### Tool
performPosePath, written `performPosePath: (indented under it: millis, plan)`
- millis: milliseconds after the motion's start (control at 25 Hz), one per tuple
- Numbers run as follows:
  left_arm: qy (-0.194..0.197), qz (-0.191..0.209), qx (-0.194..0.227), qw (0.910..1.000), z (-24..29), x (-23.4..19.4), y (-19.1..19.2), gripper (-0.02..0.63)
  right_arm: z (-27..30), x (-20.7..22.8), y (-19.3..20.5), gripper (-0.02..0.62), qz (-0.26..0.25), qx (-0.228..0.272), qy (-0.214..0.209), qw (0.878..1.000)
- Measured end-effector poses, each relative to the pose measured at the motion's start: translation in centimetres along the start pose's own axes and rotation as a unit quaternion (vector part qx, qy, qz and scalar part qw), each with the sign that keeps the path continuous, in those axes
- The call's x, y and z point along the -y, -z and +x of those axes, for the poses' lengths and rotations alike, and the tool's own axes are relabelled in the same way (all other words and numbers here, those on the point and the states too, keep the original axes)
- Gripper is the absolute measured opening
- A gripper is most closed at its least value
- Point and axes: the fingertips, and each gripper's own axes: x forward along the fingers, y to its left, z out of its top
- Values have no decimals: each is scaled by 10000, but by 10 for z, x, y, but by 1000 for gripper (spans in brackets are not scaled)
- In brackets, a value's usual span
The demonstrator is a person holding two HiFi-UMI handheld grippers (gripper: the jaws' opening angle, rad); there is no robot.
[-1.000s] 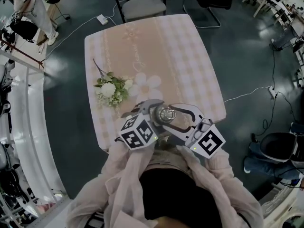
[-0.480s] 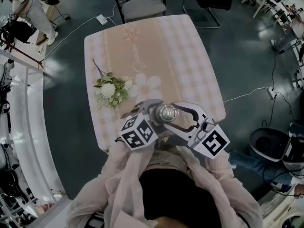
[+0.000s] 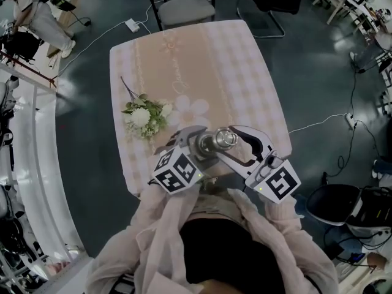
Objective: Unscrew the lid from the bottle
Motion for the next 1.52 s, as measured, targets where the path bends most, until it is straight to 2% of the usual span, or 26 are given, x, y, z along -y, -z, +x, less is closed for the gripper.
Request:
performPosePath:
  millis: [320,520,760,1160,1320,1520]
  plan:
    - [-504,-314,172,9981,-14,-20,-1,400,-6,14,-1,252,15,9,452,9990]
    - [-820,-624,434,9937,-23,-39,-10,400,-12,27,1,252,-46,-25,587,9983]
    - [-1145,-793,564,9886,-29,-53,-14,400,-22,45,10,251,-23,-139,1054,9943]
    - [-1859,-1213,790,9719,-33,-81,-14,400,-40,79,35,250,305,-284,2178,9751]
    - [-2036,-1221,781,9683,-38,-80,-10,400,-45,77,44,250,403,-395,2358,9702]
    - [-2073,-1275,790,9667,-37,-77,-9,400,-51,78,53,251,554,-454,2479,9661]
